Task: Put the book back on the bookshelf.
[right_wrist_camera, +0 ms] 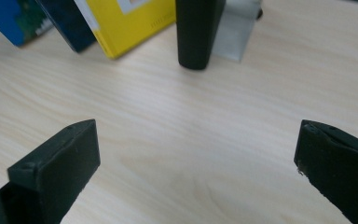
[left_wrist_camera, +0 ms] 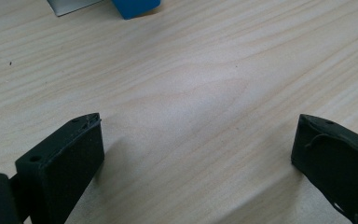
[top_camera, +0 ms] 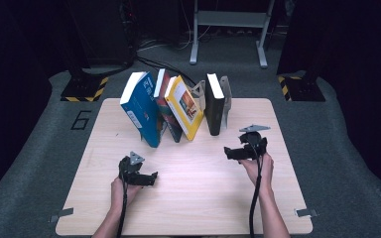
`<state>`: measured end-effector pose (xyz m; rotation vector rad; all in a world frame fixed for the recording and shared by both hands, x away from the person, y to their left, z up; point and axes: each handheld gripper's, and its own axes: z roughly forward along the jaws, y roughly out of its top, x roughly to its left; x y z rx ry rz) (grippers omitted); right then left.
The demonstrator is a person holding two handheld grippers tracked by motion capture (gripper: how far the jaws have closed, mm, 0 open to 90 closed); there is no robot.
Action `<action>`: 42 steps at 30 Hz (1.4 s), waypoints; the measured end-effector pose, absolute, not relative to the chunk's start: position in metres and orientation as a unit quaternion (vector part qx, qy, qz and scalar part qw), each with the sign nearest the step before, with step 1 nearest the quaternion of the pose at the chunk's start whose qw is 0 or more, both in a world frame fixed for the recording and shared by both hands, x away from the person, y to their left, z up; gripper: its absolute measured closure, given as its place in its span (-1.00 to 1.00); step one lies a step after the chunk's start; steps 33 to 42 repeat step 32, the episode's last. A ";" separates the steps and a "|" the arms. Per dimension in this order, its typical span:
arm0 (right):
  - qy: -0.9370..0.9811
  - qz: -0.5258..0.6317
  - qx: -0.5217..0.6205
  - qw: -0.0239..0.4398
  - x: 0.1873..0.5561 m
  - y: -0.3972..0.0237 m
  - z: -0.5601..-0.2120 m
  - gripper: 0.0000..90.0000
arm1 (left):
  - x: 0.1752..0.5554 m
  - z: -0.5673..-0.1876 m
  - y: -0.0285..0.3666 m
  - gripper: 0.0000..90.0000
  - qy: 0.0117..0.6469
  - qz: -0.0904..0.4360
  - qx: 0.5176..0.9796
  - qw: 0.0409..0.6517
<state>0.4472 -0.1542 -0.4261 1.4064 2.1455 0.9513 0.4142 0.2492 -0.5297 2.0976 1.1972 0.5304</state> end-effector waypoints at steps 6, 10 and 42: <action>0.761 0.323 0.525 0.203 0.426 -0.178 -0.460 -1.00 | 0.414 -0.530 0.249 -0.95 0.457 0.203 0.801 0.328; 0.760 0.308 0.539 0.195 0.415 -0.190 -0.486 -1.00 | 0.414 -0.530 0.249 -0.95 0.457 0.202 0.801 0.328; 0.751 0.318 0.533 0.225 0.390 -0.217 -0.530 -1.00 | 0.414 -0.531 0.248 -0.95 0.466 0.205 0.793 0.336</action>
